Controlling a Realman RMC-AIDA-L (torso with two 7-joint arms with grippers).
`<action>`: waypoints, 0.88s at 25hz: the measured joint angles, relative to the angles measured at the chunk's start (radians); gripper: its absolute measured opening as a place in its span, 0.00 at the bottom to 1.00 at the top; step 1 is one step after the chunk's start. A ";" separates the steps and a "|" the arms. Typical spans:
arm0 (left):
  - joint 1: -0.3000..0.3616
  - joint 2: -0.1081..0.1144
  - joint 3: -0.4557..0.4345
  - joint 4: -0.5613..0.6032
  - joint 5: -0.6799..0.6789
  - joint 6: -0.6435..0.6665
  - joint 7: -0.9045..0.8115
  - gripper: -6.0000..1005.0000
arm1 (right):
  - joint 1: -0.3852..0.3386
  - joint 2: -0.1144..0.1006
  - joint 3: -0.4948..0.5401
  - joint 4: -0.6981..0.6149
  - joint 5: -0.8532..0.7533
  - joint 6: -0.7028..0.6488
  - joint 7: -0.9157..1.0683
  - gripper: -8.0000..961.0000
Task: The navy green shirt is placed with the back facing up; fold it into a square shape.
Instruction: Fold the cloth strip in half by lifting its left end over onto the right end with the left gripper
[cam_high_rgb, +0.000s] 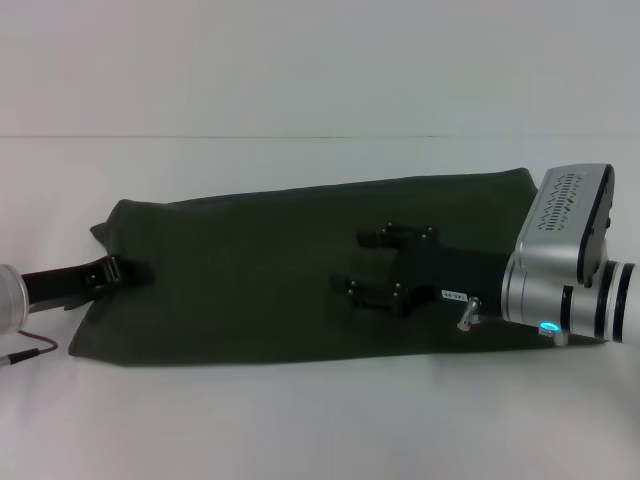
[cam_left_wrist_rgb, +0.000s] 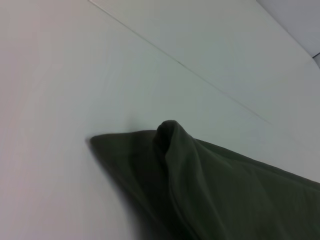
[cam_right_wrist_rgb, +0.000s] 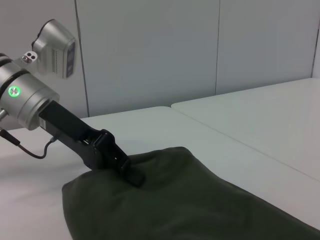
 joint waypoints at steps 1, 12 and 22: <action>0.000 0.000 0.000 0.000 0.001 0.001 0.000 0.27 | 0.000 0.000 0.000 0.000 0.000 -0.001 0.000 0.79; 0.006 0.054 0.002 -0.003 0.013 0.048 -0.003 0.09 | -0.004 -0.002 0.000 0.002 0.000 -0.021 0.000 0.79; 0.031 0.151 -0.083 0.120 0.182 0.175 -0.104 0.09 | -0.019 -0.006 -0.001 0.001 0.000 -0.046 0.000 0.78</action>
